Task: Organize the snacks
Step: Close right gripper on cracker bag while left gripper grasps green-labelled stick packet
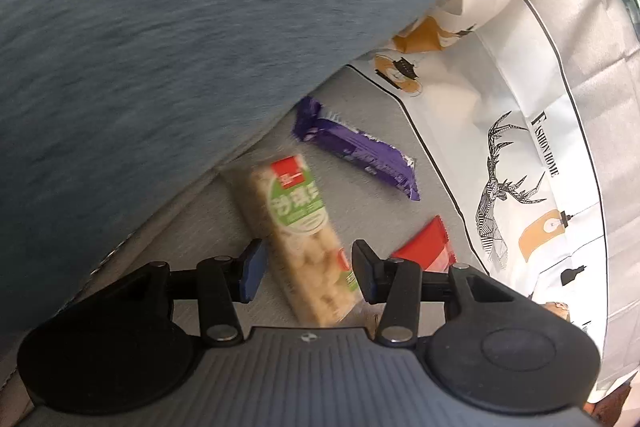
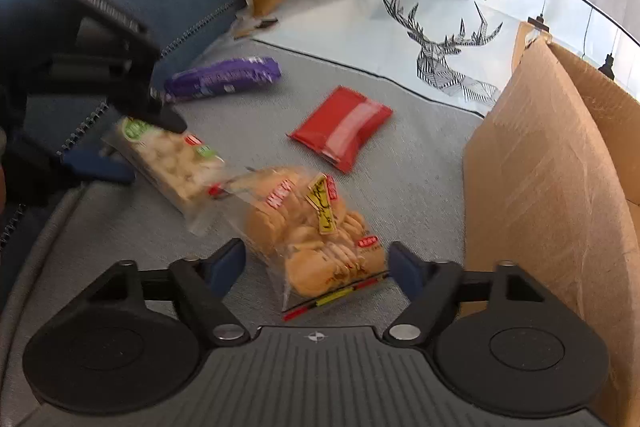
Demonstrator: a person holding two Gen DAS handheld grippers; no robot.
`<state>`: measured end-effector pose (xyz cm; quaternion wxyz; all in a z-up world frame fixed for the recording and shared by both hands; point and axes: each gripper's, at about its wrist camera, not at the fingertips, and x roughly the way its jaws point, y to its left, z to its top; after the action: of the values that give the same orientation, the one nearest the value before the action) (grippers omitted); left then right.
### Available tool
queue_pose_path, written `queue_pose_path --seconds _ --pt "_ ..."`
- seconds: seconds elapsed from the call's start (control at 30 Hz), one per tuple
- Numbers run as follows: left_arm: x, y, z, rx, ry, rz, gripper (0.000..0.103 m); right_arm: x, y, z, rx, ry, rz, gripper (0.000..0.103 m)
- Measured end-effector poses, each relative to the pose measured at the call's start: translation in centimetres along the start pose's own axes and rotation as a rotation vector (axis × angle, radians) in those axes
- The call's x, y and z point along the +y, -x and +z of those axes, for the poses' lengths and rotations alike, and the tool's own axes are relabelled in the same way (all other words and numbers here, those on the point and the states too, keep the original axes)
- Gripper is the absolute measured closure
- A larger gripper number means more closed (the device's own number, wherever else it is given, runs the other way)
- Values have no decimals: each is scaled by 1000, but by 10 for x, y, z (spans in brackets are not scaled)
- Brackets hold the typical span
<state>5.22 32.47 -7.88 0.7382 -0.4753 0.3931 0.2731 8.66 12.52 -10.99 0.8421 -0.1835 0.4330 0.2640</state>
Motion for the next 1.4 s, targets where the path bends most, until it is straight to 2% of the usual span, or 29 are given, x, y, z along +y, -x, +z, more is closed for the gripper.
queue_pose_path --seconds 0.03,0.1,0.2,0.43,0.53,0.67,0.7,0.83,0.93,1.0,1.07,1.13,1.2,1.23,1.37,1.4 --pt "-3 -2 1 -2 -9 8 51 -1 -1 0 9 -6 4 40" --pt "-7 -7 3 0 -25 24 51 -1 -1 1 13 -3 2 53" --pt "-13 -16 6 12 -55 48 51 -1 4 3 -5 9 24 60" --pt "-21 -23 6 8 -134 93 52 -1 11 4 -17 -2 29 64" --pt "-22 -23 7 9 -164 103 58 0 15 4 -16 -3 27 65" --pt "-26 -18 6 10 -232 118 59 -1 18 3 2 -18 22 65" --pt "-29 -16 5 9 -260 118 59 -1 19 3 10 -25 23 65" --pt "-47 -7 -6 4 -496 164 59 0 25 0 51 -71 49 65" --pt "-55 -6 -18 37 -657 179 59 0 31 -3 78 -121 82 64" --pt "-58 -8 -24 37 -716 201 59 -4 34 -4 85 -175 147 61" --pt "-56 -10 -21 30 -699 208 58 -5 34 -2 100 -196 209 60" --pt "-52 -11 -17 33 -652 197 58 -3 35 -1 76 -189 202 56" --pt "-49 -13 -13 40 -618 194 58 -3 32 0 69 -181 184 46" --pt "-48 -14 -12 42 -605 193 58 -3 29 0 70 -184 180 44" --pt "-48 -17 -12 50 -602 200 53 -3 19 2 63 -170 163 23" --pt "-48 -18 -12 53 -604 203 52 -2 15 3 60 -156 160 22"
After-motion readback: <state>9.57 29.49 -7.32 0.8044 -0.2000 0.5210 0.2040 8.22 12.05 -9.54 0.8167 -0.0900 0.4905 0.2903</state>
